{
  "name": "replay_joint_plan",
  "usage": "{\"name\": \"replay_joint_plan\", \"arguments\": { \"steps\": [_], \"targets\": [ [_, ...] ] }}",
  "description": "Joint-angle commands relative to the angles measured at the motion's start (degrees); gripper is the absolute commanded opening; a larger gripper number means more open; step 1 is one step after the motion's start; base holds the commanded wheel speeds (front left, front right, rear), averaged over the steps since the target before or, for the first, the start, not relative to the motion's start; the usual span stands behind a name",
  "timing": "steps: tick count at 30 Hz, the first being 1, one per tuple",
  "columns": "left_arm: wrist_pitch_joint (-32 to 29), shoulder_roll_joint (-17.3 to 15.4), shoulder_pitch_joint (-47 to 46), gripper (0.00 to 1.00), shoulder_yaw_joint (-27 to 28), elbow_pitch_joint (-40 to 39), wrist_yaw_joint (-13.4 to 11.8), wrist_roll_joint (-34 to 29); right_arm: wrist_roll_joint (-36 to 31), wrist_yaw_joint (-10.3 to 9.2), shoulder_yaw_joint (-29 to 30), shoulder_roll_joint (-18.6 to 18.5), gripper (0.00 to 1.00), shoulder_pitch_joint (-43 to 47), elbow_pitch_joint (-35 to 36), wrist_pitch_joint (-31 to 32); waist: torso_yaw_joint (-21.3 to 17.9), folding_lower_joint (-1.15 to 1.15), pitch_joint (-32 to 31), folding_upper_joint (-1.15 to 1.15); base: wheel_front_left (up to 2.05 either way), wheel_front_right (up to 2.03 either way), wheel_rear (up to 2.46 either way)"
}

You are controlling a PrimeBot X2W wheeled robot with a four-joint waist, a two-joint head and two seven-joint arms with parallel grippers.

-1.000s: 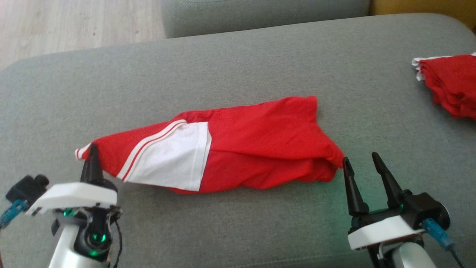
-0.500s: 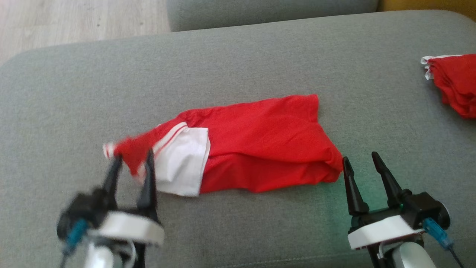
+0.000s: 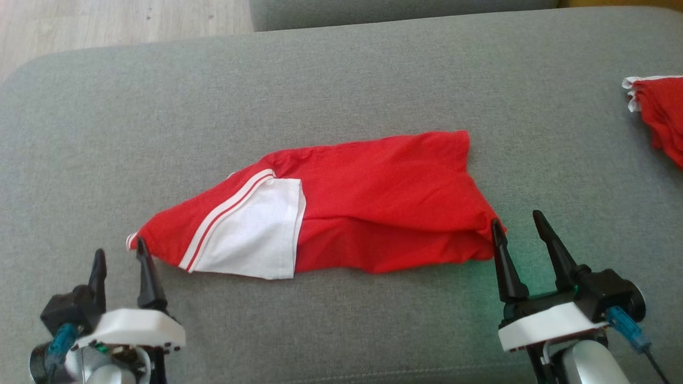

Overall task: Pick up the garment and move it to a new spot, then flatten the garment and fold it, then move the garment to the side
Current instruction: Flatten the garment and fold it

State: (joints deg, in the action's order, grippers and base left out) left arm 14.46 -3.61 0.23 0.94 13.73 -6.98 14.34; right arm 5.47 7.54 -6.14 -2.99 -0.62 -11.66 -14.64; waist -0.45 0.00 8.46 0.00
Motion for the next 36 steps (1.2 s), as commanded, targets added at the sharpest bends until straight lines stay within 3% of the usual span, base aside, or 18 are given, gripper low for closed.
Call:
{"name": "replay_joint_plan", "arguments": {
  "steps": [1, 4, 8, 17, 26, 33, 36],
  "targets": [
    [0.5, -0.9, -1.1, 1.0, 0.9, -3.6, 1.7, -1.2, -0.1, -0.05, -1.2, -0.6, 1.0, -1.5, 1.7, -0.4, 0.0, 0.0, 0.0, 0.0, 0.0, 0.0, 0.0],
    [0.5, -2.5, 0.8, 1.0, -5.0, -6.9, 5.9, -7.2, 0.0, -0.05, -1.0, -0.5, 1.0, -1.3, 1.6, -0.4, 0.2, 0.0, -0.2, 0.0, 0.0, 0.0, 0.0],
    [0.5, -2.5, 2.1, 1.0, -12.5, -5.0, 8.8, -12.6, 0.1, -0.05, -1.1, -0.4, 1.0, -1.8, 1.3, -0.4, 0.3, 0.0, -0.1, 0.0, 0.0, 0.0, 0.0],
    [0.5, -1.0, -4.9, 1.0, -19.6, 6.7, 10.5, -15.5, 0.2, -0.05, -2.0, -0.6, 1.0, -3.1, 1.3, -0.4, -0.6, 0.0, 1.5, 0.0, 0.0, 0.0, 0.0],
    [0.5, 0.1, -8.5, 1.0, -19.8, 9.3, 8.7, -13.0, 0.1, -0.05, -1.4, -1.0, 1.0, -3.2, 1.3, -0.4, -1.6, 0.0, 2.5, 0.0, 0.0, 0.0, 0.0],
    [0.5, 0.4, -9.9, 1.0, -20.8, 15.0, 3.3, -14.6, 0.1, -0.05, -2.0, -1.0, 1.0, -3.1, 1.0, -0.4, -1.8, 0.0, 2.2, 0.0, 0.0, 0.0, 0.0],
    [0.5, 0.5, -10.5, 1.0, -21.3, 15.9, 2.1, -14.4, 0.1, -0.05, -1.9, -1.3, 1.0, -3.2, 1.1, -0.4, -1.6, 0.0, 2.2, 0.0, 0.0, 0.0, 0.0]
  ]
}}
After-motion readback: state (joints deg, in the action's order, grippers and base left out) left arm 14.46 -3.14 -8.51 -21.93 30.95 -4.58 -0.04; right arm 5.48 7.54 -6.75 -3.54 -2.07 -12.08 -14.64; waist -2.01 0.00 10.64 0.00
